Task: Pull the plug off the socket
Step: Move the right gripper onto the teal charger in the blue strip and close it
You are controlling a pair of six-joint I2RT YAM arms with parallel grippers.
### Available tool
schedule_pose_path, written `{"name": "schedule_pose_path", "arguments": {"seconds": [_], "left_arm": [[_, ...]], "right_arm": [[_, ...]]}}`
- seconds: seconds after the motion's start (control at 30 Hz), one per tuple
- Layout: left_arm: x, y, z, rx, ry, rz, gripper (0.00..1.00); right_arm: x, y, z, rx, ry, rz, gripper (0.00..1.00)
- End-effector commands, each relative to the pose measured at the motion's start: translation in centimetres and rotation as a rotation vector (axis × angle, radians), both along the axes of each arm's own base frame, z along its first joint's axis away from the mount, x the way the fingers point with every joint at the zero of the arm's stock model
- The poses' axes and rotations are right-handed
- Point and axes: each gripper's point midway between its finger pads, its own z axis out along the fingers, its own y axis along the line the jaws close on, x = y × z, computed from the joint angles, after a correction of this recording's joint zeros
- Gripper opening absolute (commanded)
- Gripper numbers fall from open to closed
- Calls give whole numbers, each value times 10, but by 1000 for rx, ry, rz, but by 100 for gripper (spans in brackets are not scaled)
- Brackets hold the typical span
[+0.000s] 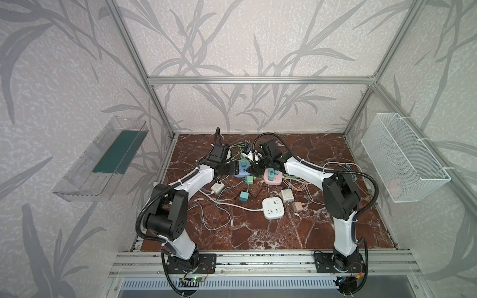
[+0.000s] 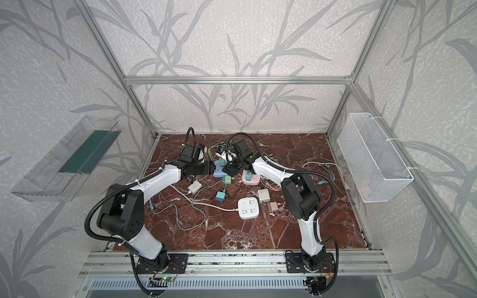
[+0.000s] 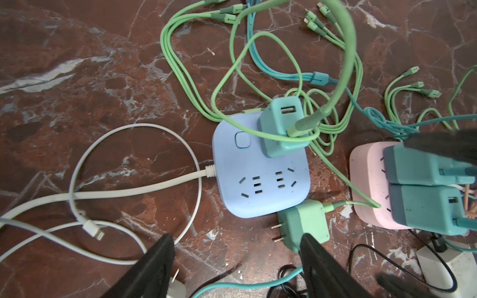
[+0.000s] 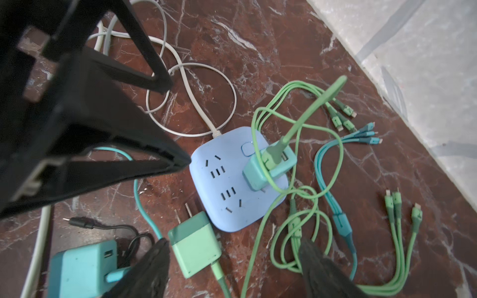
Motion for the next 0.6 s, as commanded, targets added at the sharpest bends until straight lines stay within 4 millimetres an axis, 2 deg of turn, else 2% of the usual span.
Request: {"name": "schedule_pose_path", "arguments": {"seconds": [0.0,0.2,0.57], "left_arm": [[8,-10,-2,-33,15,-46,77],[13,-10,-11,-54,55,-54,76],[14,-5,-11,-119,71,-44,76]], "right_arm": [[0,6,2,-12,-3,153,78],[7,12,-11,-9,41,265,78],[24,30,-29,-51,60,372,75]]}}
